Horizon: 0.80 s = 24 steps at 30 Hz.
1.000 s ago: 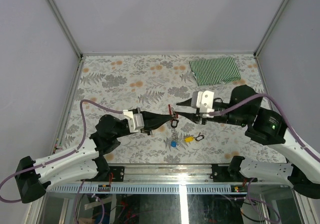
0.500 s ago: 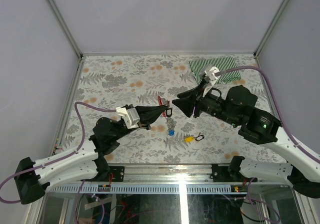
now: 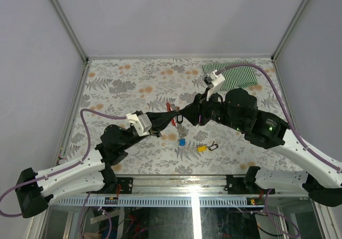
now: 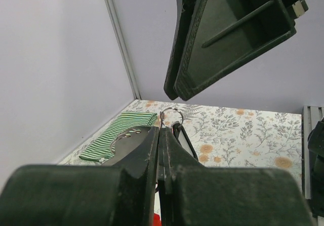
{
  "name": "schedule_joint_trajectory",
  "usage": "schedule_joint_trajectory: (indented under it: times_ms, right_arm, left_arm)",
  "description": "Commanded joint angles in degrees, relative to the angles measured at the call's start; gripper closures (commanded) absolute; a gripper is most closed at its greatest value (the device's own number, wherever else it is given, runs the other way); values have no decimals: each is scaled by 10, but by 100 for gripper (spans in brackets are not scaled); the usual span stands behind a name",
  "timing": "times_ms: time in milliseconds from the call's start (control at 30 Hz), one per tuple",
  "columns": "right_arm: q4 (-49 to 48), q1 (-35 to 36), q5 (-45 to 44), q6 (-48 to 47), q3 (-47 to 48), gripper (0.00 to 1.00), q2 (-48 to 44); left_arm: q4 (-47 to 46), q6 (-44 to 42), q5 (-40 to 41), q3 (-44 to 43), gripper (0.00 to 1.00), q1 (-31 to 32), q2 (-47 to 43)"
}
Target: Put the keys on the keyring
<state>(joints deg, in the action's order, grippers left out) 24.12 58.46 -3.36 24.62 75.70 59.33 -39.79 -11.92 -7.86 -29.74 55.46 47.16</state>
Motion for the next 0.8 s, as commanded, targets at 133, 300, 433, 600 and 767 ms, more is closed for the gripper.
schedule_joint_trajectory:
  times_ms: [133,300,433,600,767]
  right_arm:
    - [-5,4,19,18,26,62,22]
    - [-10,3,19,22,24,80,25]
    - [-12,3,12,26,22,86,19]
    - [-19,4,1,26,13,98,8]
    - [-22,3,-8,33,6,100,7]
  left_arm:
    - [-35,-14,12,-17,100,2,-15]
    - [-36,-13,10,-15,100,3,-18]
    - [-35,-13,10,-13,100,2,-21]
    - [-35,-13,11,-12,100,2,-24]
    - [-38,-13,8,-9,100,2,-28]
